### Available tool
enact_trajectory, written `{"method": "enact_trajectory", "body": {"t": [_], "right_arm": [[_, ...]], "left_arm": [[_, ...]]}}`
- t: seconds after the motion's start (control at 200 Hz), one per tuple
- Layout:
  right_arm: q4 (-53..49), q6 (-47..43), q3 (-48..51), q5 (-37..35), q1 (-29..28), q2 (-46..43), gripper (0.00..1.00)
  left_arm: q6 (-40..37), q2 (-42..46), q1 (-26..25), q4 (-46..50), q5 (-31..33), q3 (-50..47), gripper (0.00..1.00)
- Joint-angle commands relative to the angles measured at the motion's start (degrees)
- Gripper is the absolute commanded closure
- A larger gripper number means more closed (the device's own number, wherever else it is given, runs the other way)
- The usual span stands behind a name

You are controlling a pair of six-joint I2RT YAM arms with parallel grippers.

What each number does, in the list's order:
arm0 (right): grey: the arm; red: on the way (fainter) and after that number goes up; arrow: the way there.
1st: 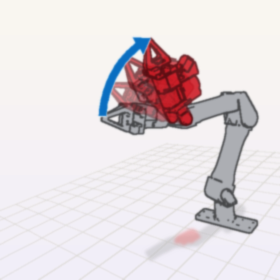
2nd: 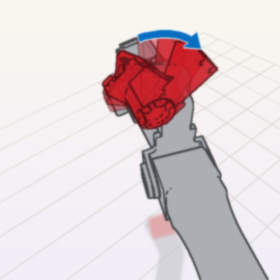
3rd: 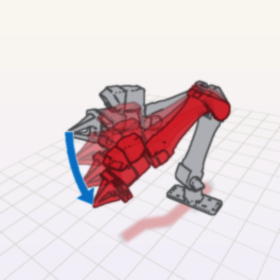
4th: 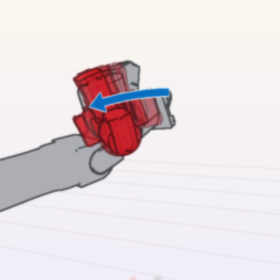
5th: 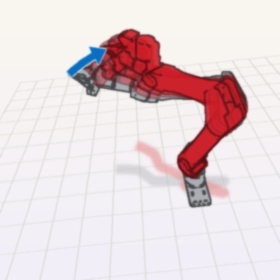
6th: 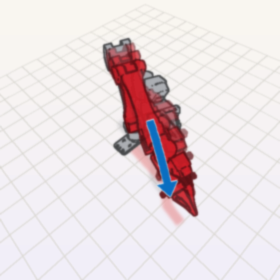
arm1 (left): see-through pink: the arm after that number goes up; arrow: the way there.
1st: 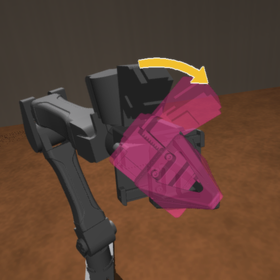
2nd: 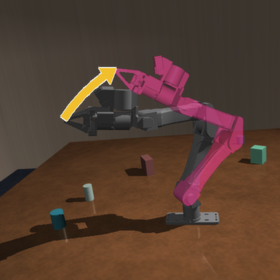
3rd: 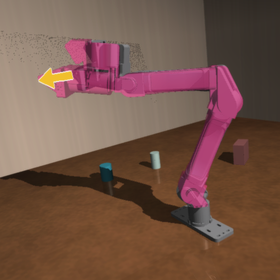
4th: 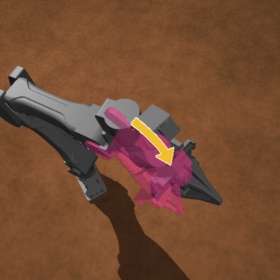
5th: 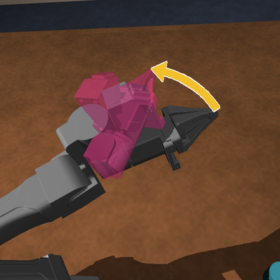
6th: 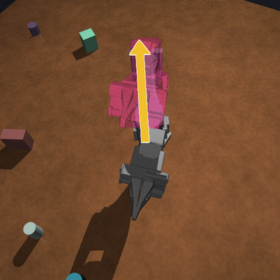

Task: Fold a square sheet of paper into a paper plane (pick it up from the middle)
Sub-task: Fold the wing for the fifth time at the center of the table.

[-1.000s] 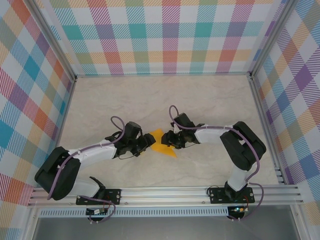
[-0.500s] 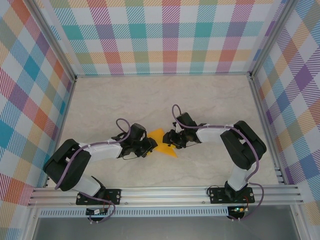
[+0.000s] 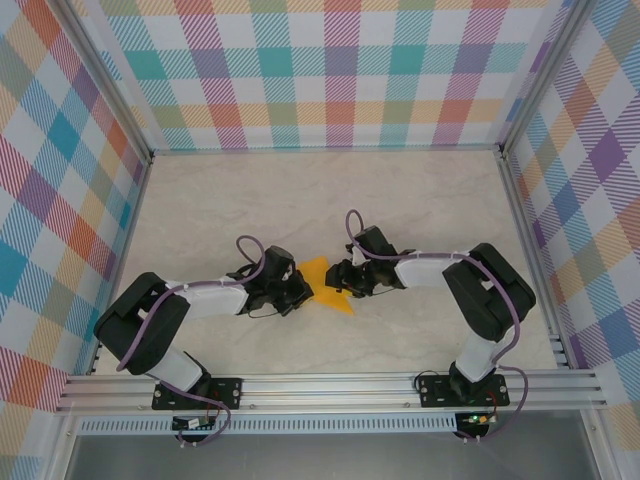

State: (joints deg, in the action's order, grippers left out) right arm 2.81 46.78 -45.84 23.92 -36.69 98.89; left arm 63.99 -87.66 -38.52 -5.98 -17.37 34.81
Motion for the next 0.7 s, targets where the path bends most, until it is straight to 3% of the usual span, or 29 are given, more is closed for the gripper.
{"method": "enact_trajectory", "body": {"t": [0.0, 0.225, 0.48, 0.695], "right_arm": [[0.6, -6.3, 1.7, -5.2, 0.5, -5.2, 0.45], [2.7, -18.4, 5.5, -11.0, 0.4, -14.3, 0.25], [10.7, -30.6, 15.6, -21.2, -2.5, -26.0, 0.2], [17.4, -40.8, 20.4, -26.1, -7.7, -28.7, 0.22]], "left_arm": [[-1.6, 0.7, -0.5, 1.3, 0.5, 2.4, 1.0], [-2.4, 1.3, -0.5, 5.7, 1.0, 4.7, 1.0], [-2.8, 1.4, -0.5, 11.1, 1.3, 9.2, 1.0], [-2.5, -0.2, -0.5, 13.0, 0.7, 12.2, 1.0]]}}
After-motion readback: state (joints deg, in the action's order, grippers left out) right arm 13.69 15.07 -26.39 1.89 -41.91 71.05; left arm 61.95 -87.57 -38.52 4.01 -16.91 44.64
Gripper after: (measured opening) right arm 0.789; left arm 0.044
